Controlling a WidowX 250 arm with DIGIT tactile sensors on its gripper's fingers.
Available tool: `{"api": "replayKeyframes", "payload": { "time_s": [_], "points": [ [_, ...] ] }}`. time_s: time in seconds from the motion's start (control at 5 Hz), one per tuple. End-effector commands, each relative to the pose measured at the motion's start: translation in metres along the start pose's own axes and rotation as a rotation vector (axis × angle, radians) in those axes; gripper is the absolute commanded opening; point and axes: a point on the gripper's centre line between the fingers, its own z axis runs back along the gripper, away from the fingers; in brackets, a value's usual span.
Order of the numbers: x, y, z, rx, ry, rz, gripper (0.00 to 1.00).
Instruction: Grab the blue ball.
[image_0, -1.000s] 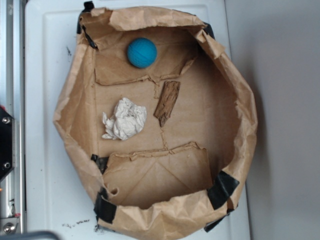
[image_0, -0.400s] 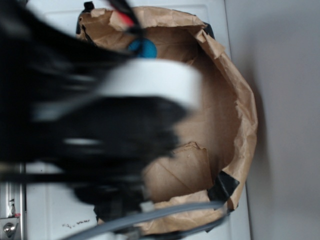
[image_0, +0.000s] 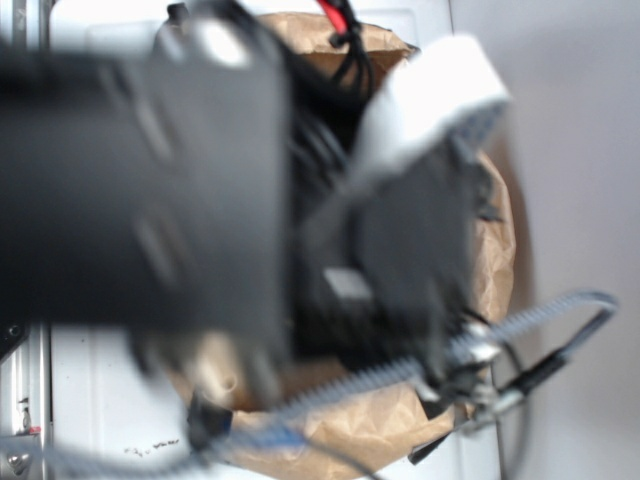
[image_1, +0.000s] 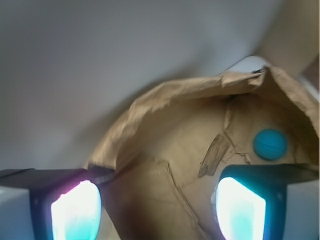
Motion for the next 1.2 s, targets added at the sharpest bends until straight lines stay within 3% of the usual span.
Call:
{"api": "replayKeyframes", "payload": {
  "time_s": [0.0,0.4,0.6,0.8,1.0],
  "points": [
    [0.013,0.000,0.019,-0.033,-0.047,-0.001,1.00],
    [0.013,0.000,0.019,-0.033,-0.047,-0.001,1.00],
    [0.007,0.002,-0.005,-0.026,-0.067,-0.004,1.00],
    [0.011,0.009,-0.027,0.052,-0.064,0.000,1.00],
    [0.011,0.019,-0.038,0.065,-0.075,0.016,1.00]
  ]
}}
